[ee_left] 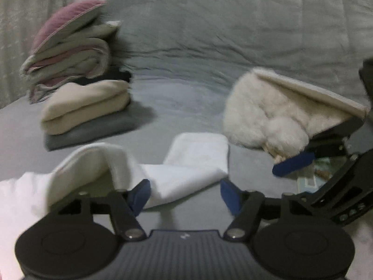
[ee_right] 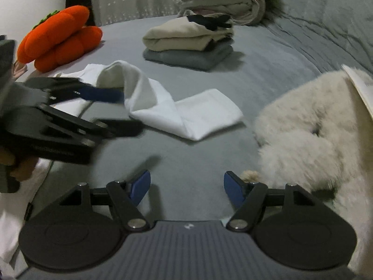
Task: Fold clothes
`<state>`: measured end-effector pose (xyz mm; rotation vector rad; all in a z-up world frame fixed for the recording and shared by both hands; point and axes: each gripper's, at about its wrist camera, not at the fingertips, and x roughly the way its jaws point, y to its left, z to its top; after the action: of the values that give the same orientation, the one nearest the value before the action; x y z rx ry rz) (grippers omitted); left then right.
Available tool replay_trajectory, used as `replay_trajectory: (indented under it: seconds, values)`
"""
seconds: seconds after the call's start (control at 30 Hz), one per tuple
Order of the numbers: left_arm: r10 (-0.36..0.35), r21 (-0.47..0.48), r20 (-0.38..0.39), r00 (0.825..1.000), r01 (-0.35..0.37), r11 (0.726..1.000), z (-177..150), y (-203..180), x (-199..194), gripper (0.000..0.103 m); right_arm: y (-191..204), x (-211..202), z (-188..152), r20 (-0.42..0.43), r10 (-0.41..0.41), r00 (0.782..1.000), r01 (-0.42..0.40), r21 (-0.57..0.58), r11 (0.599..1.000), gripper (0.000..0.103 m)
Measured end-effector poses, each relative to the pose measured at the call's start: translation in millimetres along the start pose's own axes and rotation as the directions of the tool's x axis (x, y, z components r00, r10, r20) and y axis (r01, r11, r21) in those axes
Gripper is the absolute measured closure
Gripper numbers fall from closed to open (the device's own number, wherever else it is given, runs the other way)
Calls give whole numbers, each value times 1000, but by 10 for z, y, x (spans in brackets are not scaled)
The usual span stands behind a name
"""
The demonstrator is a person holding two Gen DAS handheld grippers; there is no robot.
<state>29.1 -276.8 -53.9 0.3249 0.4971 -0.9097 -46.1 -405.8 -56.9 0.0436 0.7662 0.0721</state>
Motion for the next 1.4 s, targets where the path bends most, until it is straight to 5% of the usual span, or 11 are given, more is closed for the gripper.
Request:
replay_trajectory:
  seconds: [0.17,0.33,0.47,0.6,0.73,0.83,0.93,1.07,1.17,1.3,1.4]
  values:
    - [41,62,-37,998,-39,997,52,-108,242,56,-23,-33,-27,5,3,1000,-3,15,1000,31]
    - [18,-24,-41,999,-19,1000,179,-11,199,95,-33,-25,-22,16,-9,1000,9,24,1000,31]
    - [-52,-199,-4,999,51,979,342,305,-17,98,-83,-84,-12,58,-3,998,0,52,999,31]
    - [-159,-314,59,986,169,934,474,639,-306,98,-107,-148,28,115,51,992,-61,85,995,28]
    - [-187,-441,90,978,208,873,451,930,-592,98,-118,-215,89,159,123,980,-142,115,983,26]
    - [-153,-551,50,987,155,820,306,1136,-643,98,-85,-204,140,160,144,977,-165,121,979,26]
    - [-80,-631,-81,994,11,776,85,1311,-529,98,-5,-142,183,142,152,978,-168,110,980,26]
    - [5,-673,-217,976,-153,723,-227,1487,-368,98,66,-56,238,122,166,979,-179,110,978,26]
    - [-5,-717,-193,981,-138,683,-358,1551,-346,98,89,20,295,117,174,978,-188,128,974,26]
    - [-16,-719,-158,987,-104,687,-428,1523,-366,98,80,192,392,121,214,969,-235,210,949,26]
    - [-34,-744,-132,991,-76,664,-504,1583,-370,98,122,371,458,125,254,959,-279,281,918,26]
